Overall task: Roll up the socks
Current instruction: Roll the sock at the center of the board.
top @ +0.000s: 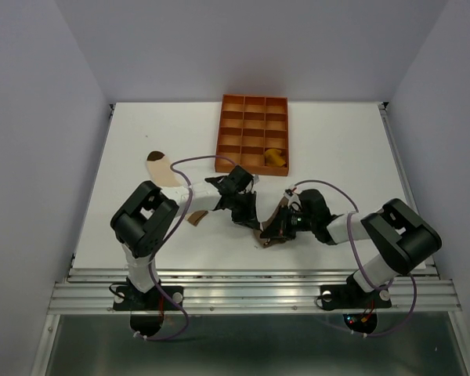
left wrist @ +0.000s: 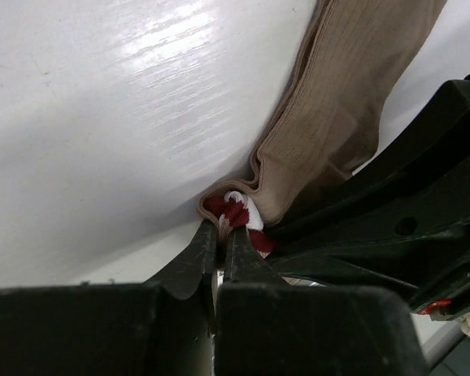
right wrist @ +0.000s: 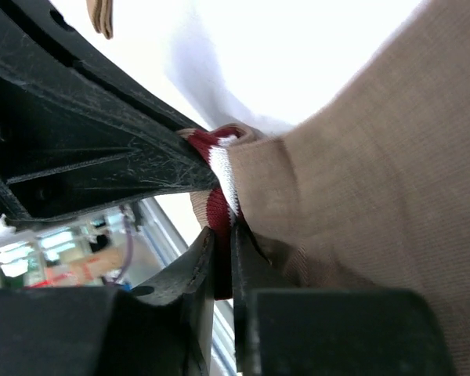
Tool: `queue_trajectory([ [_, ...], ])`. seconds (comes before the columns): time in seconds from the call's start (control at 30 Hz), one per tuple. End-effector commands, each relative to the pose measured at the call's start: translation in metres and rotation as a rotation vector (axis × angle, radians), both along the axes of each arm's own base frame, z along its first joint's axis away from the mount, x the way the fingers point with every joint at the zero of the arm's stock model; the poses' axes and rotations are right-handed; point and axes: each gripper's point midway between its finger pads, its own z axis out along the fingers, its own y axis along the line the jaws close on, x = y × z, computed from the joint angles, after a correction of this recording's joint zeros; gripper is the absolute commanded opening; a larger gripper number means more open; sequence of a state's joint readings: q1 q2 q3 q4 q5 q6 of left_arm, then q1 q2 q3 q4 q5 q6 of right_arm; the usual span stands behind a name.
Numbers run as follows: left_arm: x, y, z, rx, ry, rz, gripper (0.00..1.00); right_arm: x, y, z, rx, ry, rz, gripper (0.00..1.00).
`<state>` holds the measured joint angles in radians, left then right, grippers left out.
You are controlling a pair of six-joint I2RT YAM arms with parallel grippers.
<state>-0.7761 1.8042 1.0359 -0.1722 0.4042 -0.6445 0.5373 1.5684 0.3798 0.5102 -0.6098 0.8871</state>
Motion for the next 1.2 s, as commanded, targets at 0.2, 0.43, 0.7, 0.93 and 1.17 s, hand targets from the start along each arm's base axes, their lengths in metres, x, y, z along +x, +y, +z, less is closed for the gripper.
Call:
queue_trajectory([
  [0.2,0.010,0.034,-0.016,0.277,-0.053,0.104,0.00,0.019,-0.004,0.030,-0.183,-0.295,0.100,0.50],
  [0.43,-0.003,0.057,-0.010,0.389,-0.001,0.096,0.00,0.001,0.020,0.065,-0.227,-0.504,0.242,0.68],
  [0.7,-0.020,0.066,-0.001,0.432,0.070,0.058,0.00,-0.012,0.033,0.069,-0.379,-0.716,0.295,0.71],
  [0.93,-0.032,0.062,0.003,0.420,0.132,0.015,0.00,-0.018,0.042,0.078,-0.515,-0.886,0.293,0.71],
  [1.17,-0.044,0.067,0.002,0.441,0.195,0.008,0.00,-0.029,0.059,0.076,-0.550,-0.951,0.363,0.72],
])
